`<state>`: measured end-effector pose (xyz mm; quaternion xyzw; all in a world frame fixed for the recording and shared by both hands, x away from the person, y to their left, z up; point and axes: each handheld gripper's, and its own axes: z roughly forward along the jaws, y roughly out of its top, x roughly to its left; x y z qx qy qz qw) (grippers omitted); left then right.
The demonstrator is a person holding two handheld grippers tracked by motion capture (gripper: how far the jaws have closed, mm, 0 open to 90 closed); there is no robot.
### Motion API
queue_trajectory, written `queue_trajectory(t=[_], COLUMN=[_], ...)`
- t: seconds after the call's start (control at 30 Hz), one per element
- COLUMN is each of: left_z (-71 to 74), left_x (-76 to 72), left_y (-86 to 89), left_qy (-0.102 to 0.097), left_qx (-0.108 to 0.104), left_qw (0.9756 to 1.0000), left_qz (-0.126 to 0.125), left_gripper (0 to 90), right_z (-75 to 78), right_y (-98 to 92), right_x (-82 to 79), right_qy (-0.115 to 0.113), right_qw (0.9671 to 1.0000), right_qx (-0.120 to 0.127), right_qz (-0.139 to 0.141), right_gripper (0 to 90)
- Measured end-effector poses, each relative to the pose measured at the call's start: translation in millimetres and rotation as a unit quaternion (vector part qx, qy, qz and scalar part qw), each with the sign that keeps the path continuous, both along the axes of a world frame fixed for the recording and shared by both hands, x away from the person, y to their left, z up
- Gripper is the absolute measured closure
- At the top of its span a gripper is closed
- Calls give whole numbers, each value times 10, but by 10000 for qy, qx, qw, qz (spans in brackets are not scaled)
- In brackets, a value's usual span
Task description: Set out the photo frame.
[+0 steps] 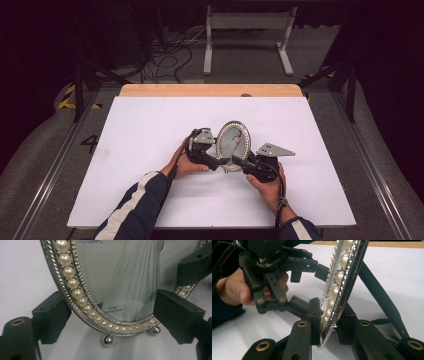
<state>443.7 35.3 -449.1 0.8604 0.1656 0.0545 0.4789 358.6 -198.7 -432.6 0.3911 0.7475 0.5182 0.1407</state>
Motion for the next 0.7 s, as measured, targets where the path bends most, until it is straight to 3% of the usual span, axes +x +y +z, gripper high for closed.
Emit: queue_trajectory(t=[0.1, 0.17, 0.2, 0.3, 0.43, 0.5, 0.6, 0.7], left_z=[8, 15, 24, 39, 6, 14, 29, 32], left_x=[7, -2, -1, 23, 39, 33, 32, 33], left_y=[21, 11, 10, 29, 26, 29, 47, 83], left_qy=[3, -54, -120, -199, -58, -80, -118, -75], left_qx=[-1, -4, 15, -58, -20, -20, 34, 78], left_qw=[10000, 10000, 9999, 9997, 9999, 10000, 9999, 9999], left_qz=[-27, 55, 81, 153, 118, 29, 32, 57], left_gripper=[222, 220, 207, 211, 217, 273, 318, 387], right_z=[3, 14, 37, 121, 211, 238, 257, 256], right_y=[3, 14, 14, -53, -116, -133, -115, -128], right_x=[-5, -21, -45, -153, -269, -288, -321, -305], right_qy=[21, 13, -14, -207, -488, -567, -738, -706], right_qw=[10000, 9998, 9990, 9985, 9964, 9964, 9949, 9955], right_qx=[-16, -141, -316, -362, -447, -336, -389, -322], right_qz=[-22, -133, -301, -363, -537, -528, -562, -541], right_gripper=[753, 640, 564, 555, 628, 674, 752, 761])
